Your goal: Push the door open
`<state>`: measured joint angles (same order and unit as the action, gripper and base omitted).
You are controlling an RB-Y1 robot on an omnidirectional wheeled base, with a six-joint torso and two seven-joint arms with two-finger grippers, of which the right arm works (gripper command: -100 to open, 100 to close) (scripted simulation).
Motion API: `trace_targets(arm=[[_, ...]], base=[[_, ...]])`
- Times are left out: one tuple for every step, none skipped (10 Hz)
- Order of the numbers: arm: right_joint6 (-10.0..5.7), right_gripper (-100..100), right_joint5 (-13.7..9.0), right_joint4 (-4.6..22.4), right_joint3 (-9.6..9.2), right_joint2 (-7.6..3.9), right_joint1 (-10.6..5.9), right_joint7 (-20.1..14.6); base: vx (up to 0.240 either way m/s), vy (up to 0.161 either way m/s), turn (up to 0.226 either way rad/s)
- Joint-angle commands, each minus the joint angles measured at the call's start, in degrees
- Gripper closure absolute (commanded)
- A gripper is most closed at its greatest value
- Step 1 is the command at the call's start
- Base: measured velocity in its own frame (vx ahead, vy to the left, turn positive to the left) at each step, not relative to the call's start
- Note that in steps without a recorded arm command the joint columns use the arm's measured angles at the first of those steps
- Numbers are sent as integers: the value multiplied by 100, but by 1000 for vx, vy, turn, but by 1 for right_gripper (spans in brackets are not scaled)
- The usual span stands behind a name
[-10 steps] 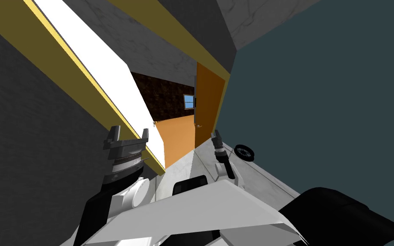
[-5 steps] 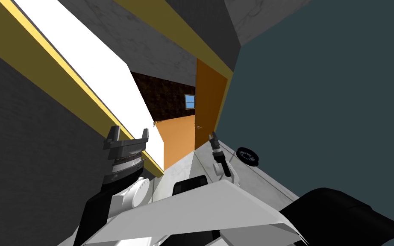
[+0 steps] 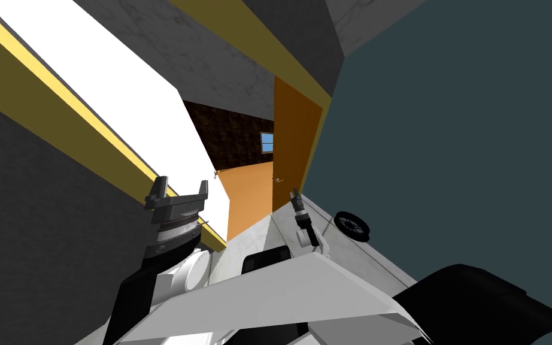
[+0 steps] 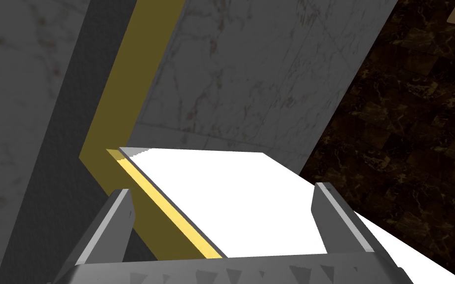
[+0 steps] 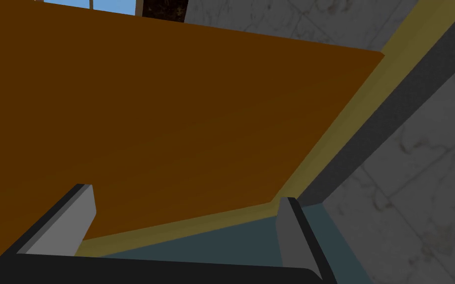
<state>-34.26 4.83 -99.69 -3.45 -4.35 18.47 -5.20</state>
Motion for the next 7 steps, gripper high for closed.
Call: trace_targets(arm=[[-7, -100, -7, 260, -47, 0, -105, 27], [-36, -100, -13, 423, -72, 1, -165, 39], [-66, -100, -20, 613, -98, 1, -226, 52], [-96, -100, -27, 763, -123, 2, -286, 64], [-96, -100, -27, 801, -123, 2, -286, 64], [-126, -100, -34, 981, -149, 2, -347, 76], [-156, -100, -41, 1161, -175, 8, -408, 89]], base=[[85, -90, 66], [98, -85, 64], [84, -100, 55], [86, -99, 62], [65, -60, 43], [42, -65, 47], [61, -91, 67]])
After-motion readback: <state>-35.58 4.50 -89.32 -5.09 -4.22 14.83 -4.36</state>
